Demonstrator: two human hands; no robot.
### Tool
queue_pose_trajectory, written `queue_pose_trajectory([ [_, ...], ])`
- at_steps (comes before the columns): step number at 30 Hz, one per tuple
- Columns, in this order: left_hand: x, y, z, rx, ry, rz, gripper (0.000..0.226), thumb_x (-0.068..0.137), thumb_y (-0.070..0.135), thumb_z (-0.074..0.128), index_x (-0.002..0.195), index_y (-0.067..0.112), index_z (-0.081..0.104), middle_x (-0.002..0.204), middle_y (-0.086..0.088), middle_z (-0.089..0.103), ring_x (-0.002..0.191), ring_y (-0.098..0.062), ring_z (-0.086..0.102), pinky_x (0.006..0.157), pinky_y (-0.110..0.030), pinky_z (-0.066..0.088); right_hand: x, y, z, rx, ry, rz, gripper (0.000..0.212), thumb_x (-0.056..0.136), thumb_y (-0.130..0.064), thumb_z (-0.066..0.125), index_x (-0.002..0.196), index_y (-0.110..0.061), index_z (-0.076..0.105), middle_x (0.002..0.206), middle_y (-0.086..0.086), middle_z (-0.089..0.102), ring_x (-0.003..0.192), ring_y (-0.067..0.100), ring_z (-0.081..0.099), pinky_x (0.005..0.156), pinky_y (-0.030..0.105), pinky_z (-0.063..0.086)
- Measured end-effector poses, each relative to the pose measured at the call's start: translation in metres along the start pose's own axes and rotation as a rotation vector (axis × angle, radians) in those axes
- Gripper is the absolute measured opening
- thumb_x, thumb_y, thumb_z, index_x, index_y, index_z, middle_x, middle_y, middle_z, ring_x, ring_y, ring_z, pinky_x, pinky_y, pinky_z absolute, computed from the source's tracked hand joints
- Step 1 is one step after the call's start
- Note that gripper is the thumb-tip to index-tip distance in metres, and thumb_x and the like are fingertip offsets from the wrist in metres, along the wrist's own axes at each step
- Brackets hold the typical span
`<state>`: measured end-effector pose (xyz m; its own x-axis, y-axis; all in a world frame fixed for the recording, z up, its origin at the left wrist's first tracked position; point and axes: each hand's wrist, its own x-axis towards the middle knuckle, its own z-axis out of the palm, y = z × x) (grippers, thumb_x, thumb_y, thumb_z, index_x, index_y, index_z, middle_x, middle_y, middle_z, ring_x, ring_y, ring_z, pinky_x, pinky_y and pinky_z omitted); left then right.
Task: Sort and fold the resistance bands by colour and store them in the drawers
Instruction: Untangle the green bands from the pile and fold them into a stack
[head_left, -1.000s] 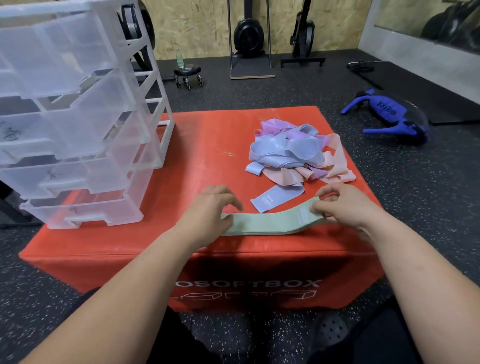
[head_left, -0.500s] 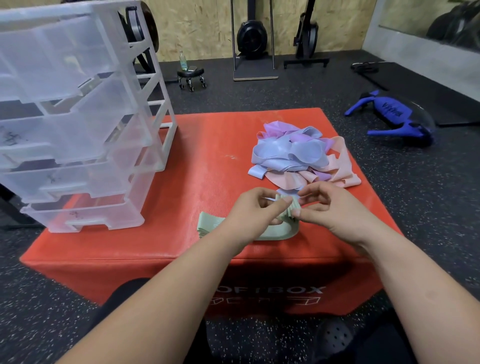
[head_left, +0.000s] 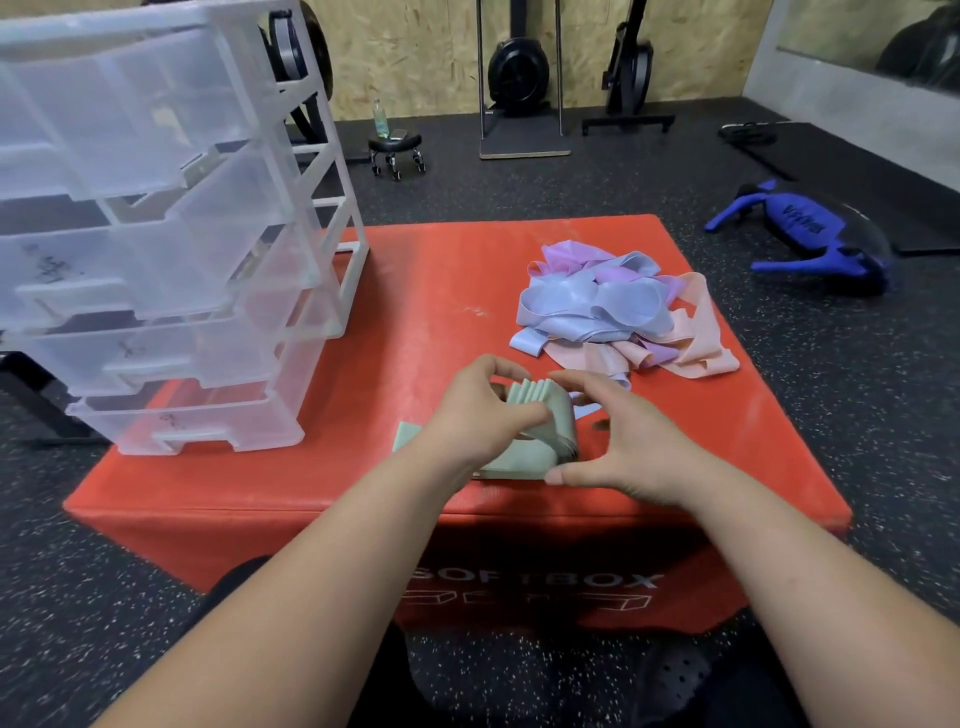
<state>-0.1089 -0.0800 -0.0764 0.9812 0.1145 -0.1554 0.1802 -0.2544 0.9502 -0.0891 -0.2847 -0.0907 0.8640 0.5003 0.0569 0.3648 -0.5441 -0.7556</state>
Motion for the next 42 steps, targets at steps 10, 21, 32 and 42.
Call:
queue_pose_trajectory([
  [10, -0.011, -0.007, -0.082, -0.231, 0.146, -0.085, 0.037, 0.078, -0.008, 0.078, 0.112, 0.003, 0.067, 0.092, -0.020, 0.068, 0.075, -0.026, 0.072, 0.071, -0.035, 0.063, 0.037, -0.010, 0.054, -0.092, 0.000, -0.059, 0.076, 0.066, -0.043, 0.078, 0.136, -0.042, 0.048, 0.117, -0.019, 0.065, 0.103, 0.008, 0.063, 0.093, 0.040, 0.054],
  [21, -0.003, -0.060, -0.138, -0.184, 0.294, -0.260, 0.035, 0.071, 0.001, 0.078, 0.102, 0.009, 0.065, 0.092, -0.021, 0.067, 0.079, -0.028, 0.065, 0.080, -0.046, 0.065, 0.055, -0.021, 0.089, -0.339, -0.022, -0.120, 0.067, 0.072, -0.046, 0.072, 0.135, -0.037, 0.053, 0.118, -0.015, 0.057, 0.109, 0.014, 0.057, 0.090, 0.038, 0.050],
  [32, 0.010, -0.088, -0.137, 0.707, 0.165, 0.024, 0.046, 0.087, 0.025, 0.063, 0.133, 0.027, 0.058, 0.121, -0.003, 0.059, 0.110, -0.027, 0.059, 0.100, -0.041, 0.050, 0.058, -0.022, 0.085, -0.370, -0.052, -0.143, 0.069, 0.077, -0.046, 0.081, 0.140, -0.034, 0.054, 0.115, -0.016, 0.057, 0.103, 0.008, 0.055, 0.084, 0.029, 0.042],
  [42, 0.012, -0.085, -0.131, 0.915, -0.111, 0.546, 0.046, 0.100, 0.043, 0.060, 0.143, 0.027, 0.060, 0.136, 0.007, 0.065, 0.126, -0.017, 0.059, 0.108, -0.044, 0.046, 0.062, -0.028, 0.084, -0.397, -0.046, -0.180, 0.065, 0.078, -0.056, 0.082, 0.135, -0.032, 0.063, 0.101, -0.013, 0.059, 0.095, 0.013, 0.059, 0.083, 0.034, 0.048],
])
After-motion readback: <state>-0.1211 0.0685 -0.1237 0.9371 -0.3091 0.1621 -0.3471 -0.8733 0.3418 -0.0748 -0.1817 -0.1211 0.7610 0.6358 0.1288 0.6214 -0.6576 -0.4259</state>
